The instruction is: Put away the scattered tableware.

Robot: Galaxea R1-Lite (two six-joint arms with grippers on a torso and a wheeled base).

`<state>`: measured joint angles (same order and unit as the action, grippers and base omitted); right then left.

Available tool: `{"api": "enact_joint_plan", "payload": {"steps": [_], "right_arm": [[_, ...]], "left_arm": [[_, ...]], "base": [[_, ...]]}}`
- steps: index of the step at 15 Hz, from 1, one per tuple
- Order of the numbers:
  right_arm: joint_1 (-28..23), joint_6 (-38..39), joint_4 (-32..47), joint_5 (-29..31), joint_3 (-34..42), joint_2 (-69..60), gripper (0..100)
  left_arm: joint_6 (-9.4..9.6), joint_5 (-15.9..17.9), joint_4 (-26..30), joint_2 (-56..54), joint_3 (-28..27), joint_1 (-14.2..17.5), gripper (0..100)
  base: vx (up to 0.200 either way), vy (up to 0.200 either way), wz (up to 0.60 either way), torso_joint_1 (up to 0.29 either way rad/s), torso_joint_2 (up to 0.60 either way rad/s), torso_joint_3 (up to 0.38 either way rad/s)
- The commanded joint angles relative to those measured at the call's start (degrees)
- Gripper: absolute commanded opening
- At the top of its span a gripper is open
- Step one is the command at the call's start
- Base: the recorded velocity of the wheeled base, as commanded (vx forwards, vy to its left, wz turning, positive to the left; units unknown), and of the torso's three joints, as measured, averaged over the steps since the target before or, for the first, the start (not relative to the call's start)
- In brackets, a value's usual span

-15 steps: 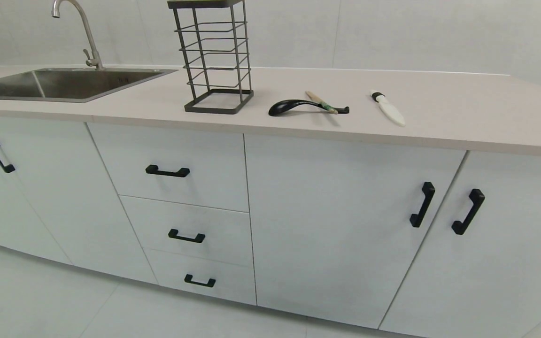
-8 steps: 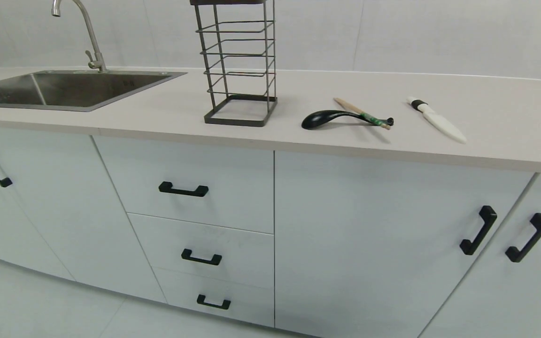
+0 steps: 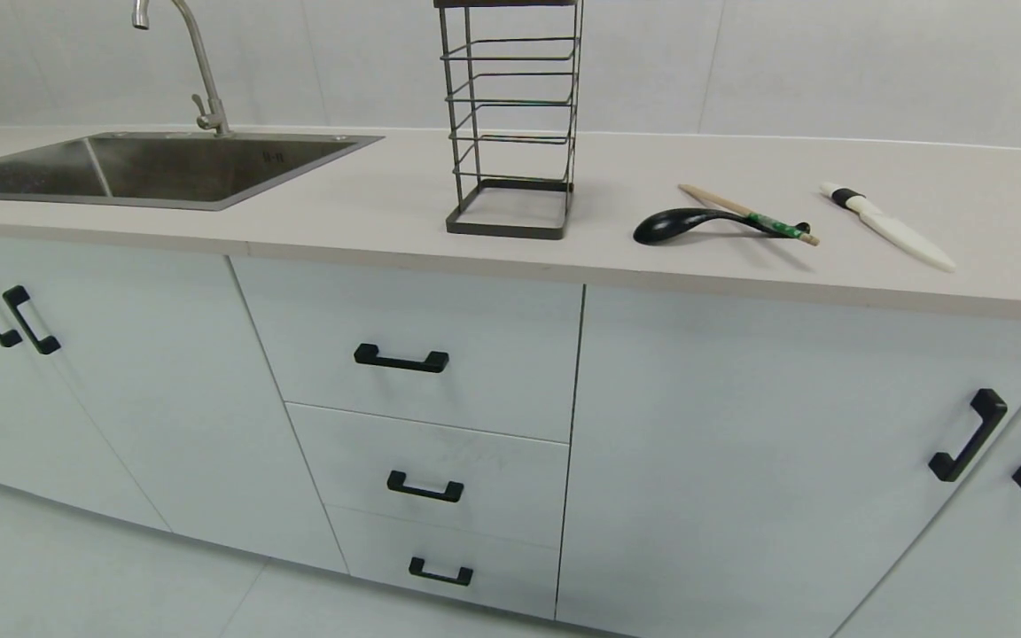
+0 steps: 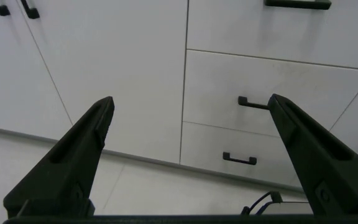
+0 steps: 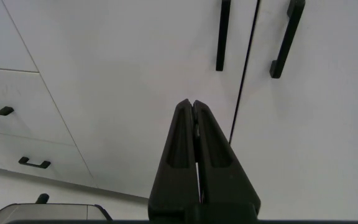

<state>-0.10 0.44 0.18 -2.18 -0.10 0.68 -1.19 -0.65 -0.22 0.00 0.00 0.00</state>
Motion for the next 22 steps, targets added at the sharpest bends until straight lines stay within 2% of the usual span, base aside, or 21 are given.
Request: {"api": "enact_joint_plan", "payload": {"steps": [1, 2, 5, 6, 7, 8, 9, 10, 12, 13, 14, 16, 17, 19, 20, 21, 22], "right_arm": [[0.0, 0.0, 0.0, 0.0, 0.0, 0.0, 0], [0.0, 0.0, 0.0, 0.0, 0.0, 0.0, 0], [0.0, 0.0, 0.0, 0.0, 0.0, 0.0, 0], [0.0, 0.0, 0.0, 0.0, 0.0, 0.0, 0], [0.0, 0.0, 0.0, 0.0, 0.0, 0.0, 0], [0.0, 0.0, 0.0, 0.0, 0.0, 0.0, 0], [0.0, 0.0, 0.0, 0.0, 0.0, 0.0, 0], [0.0, 0.0, 0.0, 0.0, 0.0, 0.0, 0], [0.0, 0.0, 0.0, 0.0, 0.0, 0.0, 0], [0.0, 0.0, 0.0, 0.0, 0.0, 0.0, 0], [0.0, 0.0, 0.0, 0.0, 0.0, 0.0, 0], [0.0, 0.0, 0.0, 0.0, 0.0, 0.0, 0], [0.0, 0.0, 0.0, 0.0, 0.0, 0.0, 0], [0.0, 0.0, 0.0, 0.0, 0.0, 0.0, 0], [0.0, 0.0, 0.0, 0.0, 0.0, 0.0, 0], [0.0, 0.0, 0.0, 0.0, 0.0, 0.0, 0], [0.0, 0.0, 0.0, 0.0, 0.0, 0.0, 0]], "left_arm": [[0.40, 0.3, 0.0, 0.0, 0.0, 0.0, 100], [1.19, 0.5, 0.1, 0.0, 0.0, 0.0, 100], [1.46, 0.6, 0.1, 0.0, 0.0, 0.0, 100], [1.63, 1.3, 0.0, 0.0, 0.0, 0.0, 100], [2.78, 4.6, -1.3, 0.0, 0.0, 0.0, 100], [2.78, 6.4, -6.8, 0.3, -3.7, 0.2, 100], [2.78, 6.5, -9.4, 1.6, -7.4, 0.4, 100], [4.62, 6.9, -9.1, 6.0, -10.4, 0.4, 100], [8.58, 10.7, -8.8, 10.2, -10.9, -0.8, 100], [11.65, 13.1, -8.9, 13.2, -11.3, -0.8, 100], [16.14, 16.1, -8.9, 16.8, -12.0, -0.8, 100], [21.23, 20.4, -8.9, 22.3, -13.6, -0.7, 100], [25.10, 22.0, -8.9, 27.2, -14.3, -0.8, 100], [30.55, 22.2, -8.7, 32.0, -14.0, -1.1, 100], [34.94, 22.2, -8.7, 34.4, -13.6, -1.2, 100], [36.97, 22.0, -8.7, 35.2, -13.5, -1.3, 100], [40.75, 22.1, -8.7, 36.9, -13.1, -1.4, 100]], "base": [[0.000, 0.000, 0.00, 0.000, 0.00, 0.000], [0.000, 0.000, 0.00, 0.000, 0.00, 0.000], [0.000, 0.000, 0.00, 0.000, 0.00, 0.000], [0.000, 0.000, 0.00, 0.000, 0.00, 0.000], [0.000, 0.000, 0.00, 0.000, 0.00, 0.000], [0.000, 0.000, 0.00, 0.000, 0.00, 0.000], [0.000, 0.000, 0.00, 0.000, 0.00, 0.000], [0.000, 0.000, 0.00, 0.000, 0.00, 0.000], [0.000, 0.000, 0.00, 0.000, 0.00, 0.000], [0.000, 0.000, 0.00, 0.000, 0.00, 0.000], [0.000, 0.000, 0.00, 0.000, 0.00, 0.000], [0.000, 0.000, 0.00, 0.000, 0.00, 0.000], [0.000, 0.000, 0.00, 0.000, 0.00, 0.000], [0.000, 0.000, 0.00, 0.000, 0.00, 0.000], [0.000, 0.000, 0.00, 0.000, 0.00, 0.000], [0.000, 0.000, 0.00, 0.000, 0.00, 0.000], [0.000, 0.000, 0.00, 0.000, 0.00, 0.000]]}}
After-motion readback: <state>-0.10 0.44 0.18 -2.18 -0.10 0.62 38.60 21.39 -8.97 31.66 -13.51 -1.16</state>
